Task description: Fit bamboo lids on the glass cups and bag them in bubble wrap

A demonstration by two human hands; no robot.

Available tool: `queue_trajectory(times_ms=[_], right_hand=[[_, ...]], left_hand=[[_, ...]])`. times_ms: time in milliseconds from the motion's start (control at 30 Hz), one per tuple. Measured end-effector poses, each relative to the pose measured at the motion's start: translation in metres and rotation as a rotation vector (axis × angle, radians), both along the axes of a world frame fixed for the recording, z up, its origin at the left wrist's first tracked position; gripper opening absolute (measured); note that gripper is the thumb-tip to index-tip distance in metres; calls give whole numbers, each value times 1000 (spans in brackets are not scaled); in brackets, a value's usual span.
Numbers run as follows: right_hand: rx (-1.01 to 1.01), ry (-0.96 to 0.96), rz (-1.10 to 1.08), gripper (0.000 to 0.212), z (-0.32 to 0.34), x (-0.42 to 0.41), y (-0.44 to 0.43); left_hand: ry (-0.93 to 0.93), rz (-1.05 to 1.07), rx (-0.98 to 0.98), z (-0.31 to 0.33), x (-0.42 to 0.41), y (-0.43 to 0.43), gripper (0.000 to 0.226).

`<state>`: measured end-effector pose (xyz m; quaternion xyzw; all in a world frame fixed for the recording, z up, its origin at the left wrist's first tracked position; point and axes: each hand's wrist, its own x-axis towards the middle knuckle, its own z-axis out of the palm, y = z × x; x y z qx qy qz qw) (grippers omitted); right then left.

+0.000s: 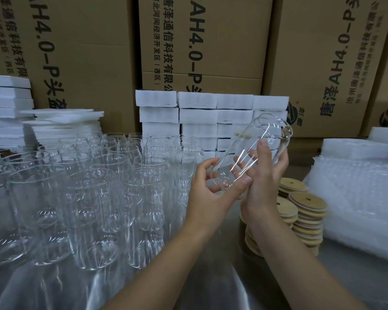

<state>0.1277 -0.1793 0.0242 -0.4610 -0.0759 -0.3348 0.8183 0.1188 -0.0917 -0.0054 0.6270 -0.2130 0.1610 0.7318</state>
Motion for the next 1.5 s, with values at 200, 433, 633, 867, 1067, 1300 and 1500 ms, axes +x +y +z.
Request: queue_trajectory(times_ms=[200,433,633,867,1067,1300,1500], right_hand=[[-2,4,13,82,0,-1,0],[-8,26,65,86,3,-5,1],[-12,40,116,93,5,-7,2],[-57,54,164,98,4,-4,1],[-236,70,89,89,2,-5,3],[-472,88,38,93,1,-6,11],[-479,132,9,90,3,-10,10]], left_hand=[[26,23,-17,3,-2,3,65],[142,-79,-102,8,-1,6,49],[185,-124,-89,7,-2,8,52],[228,-129,-92,6,5,10,53],[288,-103,-156,5,7,8,33],[162,21,-78,9,5,14,77],[211,-21,12,9,3,15,99]])
